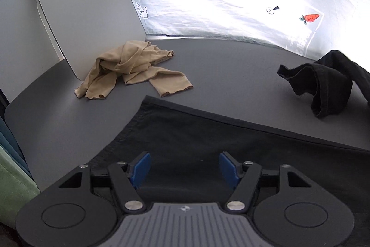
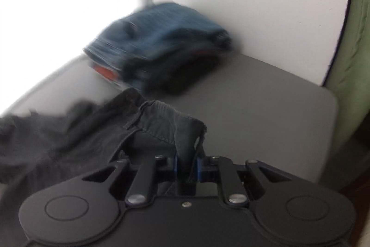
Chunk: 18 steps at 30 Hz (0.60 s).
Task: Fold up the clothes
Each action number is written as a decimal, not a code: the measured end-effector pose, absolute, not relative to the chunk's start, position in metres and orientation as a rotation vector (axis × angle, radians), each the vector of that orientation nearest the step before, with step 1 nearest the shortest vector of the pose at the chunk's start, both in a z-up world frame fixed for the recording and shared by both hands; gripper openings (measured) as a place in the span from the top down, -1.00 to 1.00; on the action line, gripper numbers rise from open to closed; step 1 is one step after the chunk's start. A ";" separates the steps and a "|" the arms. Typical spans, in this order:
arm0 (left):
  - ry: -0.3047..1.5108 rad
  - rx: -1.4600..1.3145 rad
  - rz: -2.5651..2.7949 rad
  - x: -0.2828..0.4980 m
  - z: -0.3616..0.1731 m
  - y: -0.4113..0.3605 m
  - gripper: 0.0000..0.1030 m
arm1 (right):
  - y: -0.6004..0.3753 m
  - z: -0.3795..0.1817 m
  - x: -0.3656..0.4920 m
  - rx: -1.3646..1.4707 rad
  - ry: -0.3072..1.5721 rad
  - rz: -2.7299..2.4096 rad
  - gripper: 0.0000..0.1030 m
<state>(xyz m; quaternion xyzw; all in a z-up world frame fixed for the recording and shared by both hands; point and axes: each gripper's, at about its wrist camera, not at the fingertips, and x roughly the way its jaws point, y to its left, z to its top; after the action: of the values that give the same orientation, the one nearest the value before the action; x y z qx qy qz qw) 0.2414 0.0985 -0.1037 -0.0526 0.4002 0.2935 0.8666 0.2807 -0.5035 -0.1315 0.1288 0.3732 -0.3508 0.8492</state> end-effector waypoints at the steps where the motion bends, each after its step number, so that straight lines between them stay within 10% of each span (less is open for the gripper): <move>1: 0.854 -0.118 0.610 0.241 -0.108 0.098 -0.30 | -0.515 -0.137 0.281 0.239 0.846 -0.752 0.18; 18: 0.849 -0.311 0.320 0.353 -0.106 0.126 -0.53 | -0.288 -0.119 0.414 -0.074 0.749 -0.119 -0.47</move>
<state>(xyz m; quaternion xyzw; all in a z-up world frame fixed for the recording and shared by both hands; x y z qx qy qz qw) 0.3525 0.1263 -0.1060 -0.1498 0.4082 0.1537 0.8873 0.4141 -0.2875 -0.1187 -0.0360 0.3657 -0.0579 0.9282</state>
